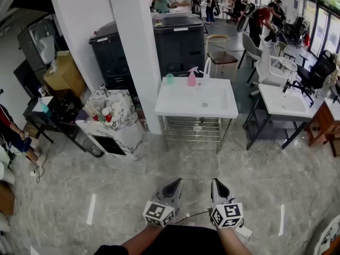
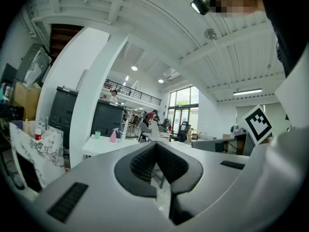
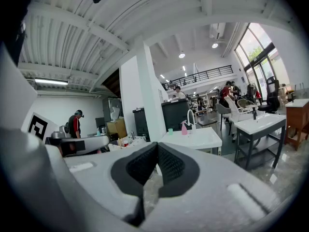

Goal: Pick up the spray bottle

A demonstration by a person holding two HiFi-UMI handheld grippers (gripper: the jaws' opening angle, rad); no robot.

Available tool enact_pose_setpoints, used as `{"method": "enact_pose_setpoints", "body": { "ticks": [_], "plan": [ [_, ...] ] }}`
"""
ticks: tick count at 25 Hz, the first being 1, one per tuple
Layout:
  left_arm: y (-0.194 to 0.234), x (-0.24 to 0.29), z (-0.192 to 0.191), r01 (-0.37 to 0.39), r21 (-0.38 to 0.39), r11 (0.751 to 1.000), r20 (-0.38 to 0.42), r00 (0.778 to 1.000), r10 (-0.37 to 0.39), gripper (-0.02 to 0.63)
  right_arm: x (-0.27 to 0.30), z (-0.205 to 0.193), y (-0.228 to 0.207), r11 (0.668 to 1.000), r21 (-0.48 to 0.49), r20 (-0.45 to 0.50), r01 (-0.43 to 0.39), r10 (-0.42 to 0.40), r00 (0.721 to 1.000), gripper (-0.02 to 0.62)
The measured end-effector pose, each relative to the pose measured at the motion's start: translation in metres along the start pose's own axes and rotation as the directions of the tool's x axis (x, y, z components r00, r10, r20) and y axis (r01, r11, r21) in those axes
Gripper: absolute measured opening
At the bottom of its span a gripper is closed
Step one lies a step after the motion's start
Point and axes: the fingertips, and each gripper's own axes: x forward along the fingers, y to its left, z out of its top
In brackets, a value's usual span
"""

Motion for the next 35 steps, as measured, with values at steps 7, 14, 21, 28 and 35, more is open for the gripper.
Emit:
{"method": "enact_pose_setpoints", "body": {
  "ticks": [7, 14, 21, 28, 35],
  "plan": [
    [-0.007, -0.001, 0.007, -0.027, 0.000, 1.000, 0.015, 1.000, 0.027, 0.015, -0.018, 0.017, -0.001, 0.987, -0.156, 0.084, 0.035, -0.022, 0.996, -0.002],
    [0.007, 0.018, -0.015, -0.036, -0.030, 0.999, -0.064, 0.997, 0.034, 0.017, -0.013, 0.013, -0.011, 0.997, 0.061, 0.152, -0.040, 0.030, 0.988, -0.002],
    [0.039, 0.049, -0.023, -0.028, -0.054, 0.998, -0.077, 0.997, 0.024, 0.017, 0.030, 0.002, -0.022, 0.995, 0.084, 0.086, -0.049, 0.042, 0.995, -0.002],
    [0.108, 0.094, -0.024, -0.028, -0.086, 0.996, -0.096, 0.995, 0.020, 0.017, 0.108, -0.001, -0.033, 0.997, 0.070, 0.009, -0.043, 0.043, 0.999, -0.002],
    [0.195, 0.156, -0.026, -0.018, -0.159, 0.987, -0.099, 0.995, 0.002, 0.017, 0.215, 0.004, -0.048, 1.000, 0.016, -0.093, -0.007, 0.008, 0.996, -0.002]
  ]
}}
